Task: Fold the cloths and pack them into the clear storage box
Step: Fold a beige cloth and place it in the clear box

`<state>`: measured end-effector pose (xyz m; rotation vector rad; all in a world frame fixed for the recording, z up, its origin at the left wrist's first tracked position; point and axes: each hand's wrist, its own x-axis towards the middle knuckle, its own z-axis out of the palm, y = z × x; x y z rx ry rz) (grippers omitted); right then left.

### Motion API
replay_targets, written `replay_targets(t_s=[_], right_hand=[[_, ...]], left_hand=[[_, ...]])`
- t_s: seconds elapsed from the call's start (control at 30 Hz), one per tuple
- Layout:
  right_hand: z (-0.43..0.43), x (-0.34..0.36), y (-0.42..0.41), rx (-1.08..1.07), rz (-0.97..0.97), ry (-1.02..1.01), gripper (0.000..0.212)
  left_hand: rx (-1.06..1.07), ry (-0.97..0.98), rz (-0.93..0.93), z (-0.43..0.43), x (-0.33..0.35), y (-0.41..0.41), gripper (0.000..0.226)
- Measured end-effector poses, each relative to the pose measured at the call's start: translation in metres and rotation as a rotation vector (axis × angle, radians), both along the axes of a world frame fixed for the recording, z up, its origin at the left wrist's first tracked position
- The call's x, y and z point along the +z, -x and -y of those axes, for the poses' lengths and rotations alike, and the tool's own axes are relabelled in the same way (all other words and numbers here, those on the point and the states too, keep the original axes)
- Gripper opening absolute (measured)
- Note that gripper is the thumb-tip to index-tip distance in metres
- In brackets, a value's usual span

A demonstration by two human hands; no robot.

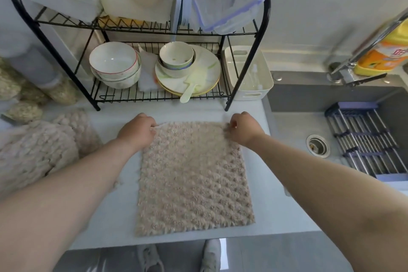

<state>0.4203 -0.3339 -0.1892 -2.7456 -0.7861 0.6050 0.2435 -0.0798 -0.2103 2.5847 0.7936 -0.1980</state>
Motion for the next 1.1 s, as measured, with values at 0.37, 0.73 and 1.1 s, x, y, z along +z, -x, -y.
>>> replay_targets(t_s=[0.37,0.73,1.1], right_hand=[[0.010,-0.002,0.011,0.073,-0.120,0.073,0.048],[0.067,0.040,0.060,0.020,0.059,-0.459,0.016],[0.144,-0.023,0.134,0.152,-0.083,-0.308,0.016]], left_hand=[[0.051,0.177,0.162,0.030,0.033,0.041,0.017],[0.086,0.193,0.254,0.059,0.065,0.096,0.019],[-0.171,0.100,-0.059,0.126,0.016,0.177,0.014]])
